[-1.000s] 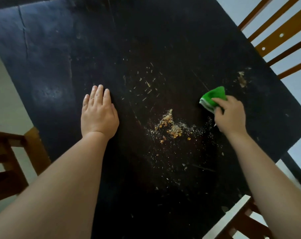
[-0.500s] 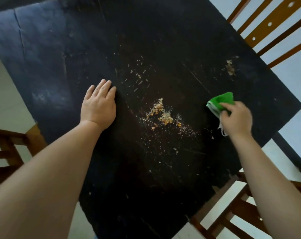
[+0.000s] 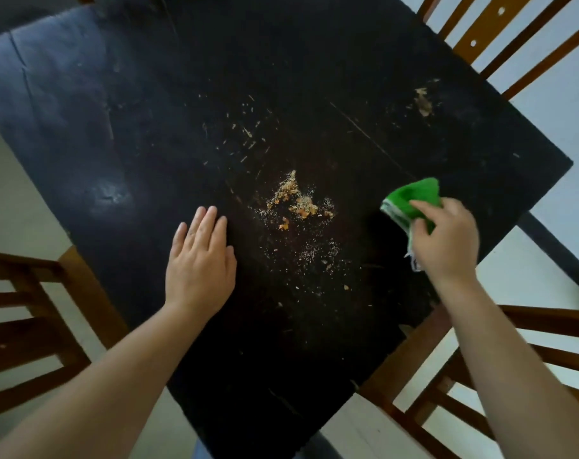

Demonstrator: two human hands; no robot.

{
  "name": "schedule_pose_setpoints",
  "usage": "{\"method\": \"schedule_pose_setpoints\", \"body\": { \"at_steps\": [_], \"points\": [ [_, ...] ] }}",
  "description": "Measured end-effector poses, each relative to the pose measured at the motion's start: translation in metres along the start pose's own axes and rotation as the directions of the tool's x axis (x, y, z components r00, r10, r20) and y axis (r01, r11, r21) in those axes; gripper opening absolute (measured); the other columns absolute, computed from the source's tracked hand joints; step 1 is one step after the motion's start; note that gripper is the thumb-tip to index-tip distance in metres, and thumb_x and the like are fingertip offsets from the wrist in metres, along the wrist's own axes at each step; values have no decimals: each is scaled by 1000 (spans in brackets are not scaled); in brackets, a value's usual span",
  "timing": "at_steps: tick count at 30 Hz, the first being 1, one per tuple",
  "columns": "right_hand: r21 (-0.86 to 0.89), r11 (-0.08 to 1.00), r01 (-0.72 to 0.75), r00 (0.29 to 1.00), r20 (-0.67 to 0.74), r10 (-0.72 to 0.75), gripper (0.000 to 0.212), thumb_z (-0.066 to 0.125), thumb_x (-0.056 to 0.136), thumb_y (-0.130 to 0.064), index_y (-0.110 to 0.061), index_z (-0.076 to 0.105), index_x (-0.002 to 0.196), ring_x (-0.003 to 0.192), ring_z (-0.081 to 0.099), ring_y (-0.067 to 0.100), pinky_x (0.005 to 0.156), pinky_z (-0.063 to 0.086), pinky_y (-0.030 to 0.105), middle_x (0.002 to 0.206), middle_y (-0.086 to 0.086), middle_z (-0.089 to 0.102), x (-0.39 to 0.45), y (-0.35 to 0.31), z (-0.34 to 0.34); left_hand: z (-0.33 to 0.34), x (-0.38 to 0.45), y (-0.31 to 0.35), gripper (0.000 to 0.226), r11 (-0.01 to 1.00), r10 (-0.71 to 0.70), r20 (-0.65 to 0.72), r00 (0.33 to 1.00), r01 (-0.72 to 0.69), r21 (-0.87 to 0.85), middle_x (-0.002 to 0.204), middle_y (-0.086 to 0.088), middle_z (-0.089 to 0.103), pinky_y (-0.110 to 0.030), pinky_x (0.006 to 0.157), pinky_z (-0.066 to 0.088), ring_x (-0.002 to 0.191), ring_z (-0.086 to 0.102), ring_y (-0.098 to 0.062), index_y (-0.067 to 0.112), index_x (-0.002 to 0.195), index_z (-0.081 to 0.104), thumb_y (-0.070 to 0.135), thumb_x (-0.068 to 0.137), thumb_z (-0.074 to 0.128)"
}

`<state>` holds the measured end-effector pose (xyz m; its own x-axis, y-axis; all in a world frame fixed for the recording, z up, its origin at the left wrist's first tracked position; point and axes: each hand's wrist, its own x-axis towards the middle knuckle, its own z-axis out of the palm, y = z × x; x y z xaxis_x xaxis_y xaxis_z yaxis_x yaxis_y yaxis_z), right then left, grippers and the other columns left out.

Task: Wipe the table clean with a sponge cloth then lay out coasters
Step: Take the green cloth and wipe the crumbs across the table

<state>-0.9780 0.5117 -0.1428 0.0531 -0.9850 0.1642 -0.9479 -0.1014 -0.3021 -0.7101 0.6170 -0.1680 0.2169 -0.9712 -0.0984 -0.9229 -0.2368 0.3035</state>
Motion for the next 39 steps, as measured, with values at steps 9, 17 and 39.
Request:
{"method": "schedule_pose_setpoints", "body": {
  "at_steps": [9, 17, 39],
  "points": [
    [-42, 999, -26, 1000, 6, 27, 28, 60, 77, 5, 2, 65, 104, 79, 54, 41, 67, 36, 30, 94, 24, 61, -65, -17, 17, 5, -16, 0, 52, 994, -108, 66, 992, 107, 15, 155, -7, 10, -29, 114, -6, 144, 1, -17, 7, 144, 18, 25, 97, 28],
    [171, 984, -45, 999, -16, 49, 30, 53, 81, -1, 0, 63, 109, 90, 56, 40, 75, 44, 34, 99, 26, 59, -41, -38, 5, 3, -14, -1, 51, 991, -135, 76, 988, 135, 5, 155, -5, 12, -29, 115, -5, 144, 2, -16, 10, 144, 21, 26, 97, 31],
    [-54, 991, -124, 955, 265, 134, 38, 47, 89, -5, -8, 52, 126, 112, 43, 32, 91, 40, 36, 127, 16, 46, -5, -4, -20, -6, 0, 23, 62, 985, -173, 86, 981, 173, 9, 156, -8, 1, -36, 114, -13, 144, -4, -18, 6, 146, 3, 27, 96, 32]
  ]
}}
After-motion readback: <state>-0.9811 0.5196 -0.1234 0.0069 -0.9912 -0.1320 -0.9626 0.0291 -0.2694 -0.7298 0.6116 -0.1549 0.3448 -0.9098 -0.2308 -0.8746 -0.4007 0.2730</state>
